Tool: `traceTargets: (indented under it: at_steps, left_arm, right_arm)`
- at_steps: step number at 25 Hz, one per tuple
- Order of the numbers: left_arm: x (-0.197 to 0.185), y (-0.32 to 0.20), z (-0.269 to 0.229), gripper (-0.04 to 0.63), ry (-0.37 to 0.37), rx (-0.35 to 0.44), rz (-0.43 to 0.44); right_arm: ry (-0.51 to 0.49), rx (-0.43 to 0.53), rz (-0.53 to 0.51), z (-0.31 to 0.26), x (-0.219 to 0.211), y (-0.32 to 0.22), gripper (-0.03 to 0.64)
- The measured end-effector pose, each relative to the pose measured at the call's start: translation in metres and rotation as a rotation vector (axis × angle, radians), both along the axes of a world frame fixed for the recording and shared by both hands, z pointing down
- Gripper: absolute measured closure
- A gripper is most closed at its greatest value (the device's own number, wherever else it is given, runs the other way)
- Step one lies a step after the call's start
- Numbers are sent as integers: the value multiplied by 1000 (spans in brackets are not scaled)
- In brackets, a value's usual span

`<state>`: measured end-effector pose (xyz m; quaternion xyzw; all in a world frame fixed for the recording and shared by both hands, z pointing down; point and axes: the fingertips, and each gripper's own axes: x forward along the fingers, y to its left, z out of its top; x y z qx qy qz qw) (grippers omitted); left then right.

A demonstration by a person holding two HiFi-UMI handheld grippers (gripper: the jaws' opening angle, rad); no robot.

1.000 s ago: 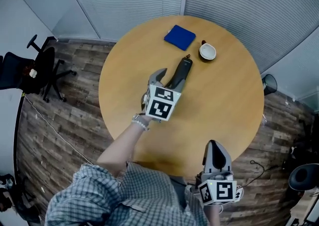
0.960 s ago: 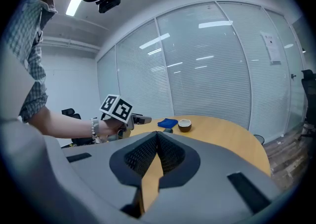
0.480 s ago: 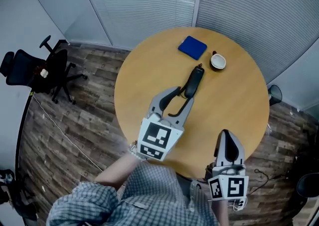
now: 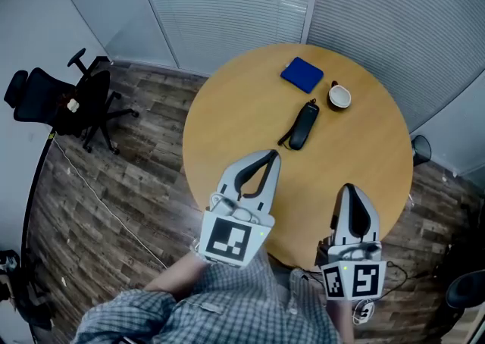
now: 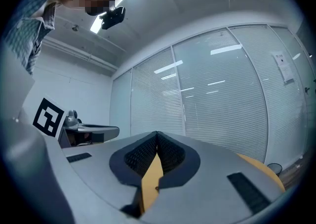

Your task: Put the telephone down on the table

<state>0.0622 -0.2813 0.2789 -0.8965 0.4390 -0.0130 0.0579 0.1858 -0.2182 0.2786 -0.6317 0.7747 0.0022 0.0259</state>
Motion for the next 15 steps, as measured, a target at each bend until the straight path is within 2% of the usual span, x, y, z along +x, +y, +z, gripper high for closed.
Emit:
traceTargets:
  at_steps: [6,10,15]
  left_arm:
    - [-3,8,3,588,17,-21,14]
    - [0,9,4,588,-9,-8,34]
    - [1,10,3,588,-3,-18,44]
  right_arm:
    - [8,23,-12,-9,-3,-4,606]
    - [14,19,-5,-8,1,-3,606]
    - [15,11,2,-7,3,-2,607]
